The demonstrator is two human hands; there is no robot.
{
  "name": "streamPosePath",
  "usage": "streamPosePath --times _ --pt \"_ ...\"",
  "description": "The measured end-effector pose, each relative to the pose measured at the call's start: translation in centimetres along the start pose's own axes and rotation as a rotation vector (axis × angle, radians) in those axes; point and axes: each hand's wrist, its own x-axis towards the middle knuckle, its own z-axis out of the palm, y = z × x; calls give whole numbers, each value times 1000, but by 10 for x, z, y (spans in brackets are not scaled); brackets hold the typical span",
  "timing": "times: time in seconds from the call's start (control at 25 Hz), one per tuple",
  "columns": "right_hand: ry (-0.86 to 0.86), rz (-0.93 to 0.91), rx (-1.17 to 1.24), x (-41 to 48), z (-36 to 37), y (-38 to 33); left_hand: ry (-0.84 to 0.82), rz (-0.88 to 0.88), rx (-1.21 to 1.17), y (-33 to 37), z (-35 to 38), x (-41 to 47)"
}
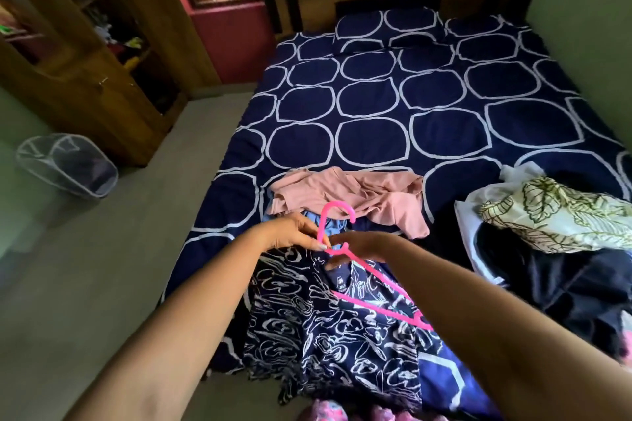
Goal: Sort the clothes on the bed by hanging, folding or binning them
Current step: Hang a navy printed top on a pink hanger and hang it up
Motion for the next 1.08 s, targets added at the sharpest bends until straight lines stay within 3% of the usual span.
streamPosePath --times 0.16,0.28,0.4,0.64,0.76,0.92,1.08 --pt "-38 89 -217 14 9 -10 89 35 -34 -7 -20 -23" --pt "154 188 -371 15 -5 9 240 15 -84 -24 -35 -39" --pt "232 356 -615 3 -20 26 424 11 -108 -42 -43 -55" --pt "305 416 -494 -5 -17 27 621 24 -115 -72 -50 -72" --pt "360 403 -384 -16 -12 8 641 46 -83 -79 -54 -82" --pt "372 444 -408 -24 -1 -12 665 77 -45 -86 -61 -101" --pt "543 490 -413 -38 7 -44 652 108 2 -87 -68 -124"
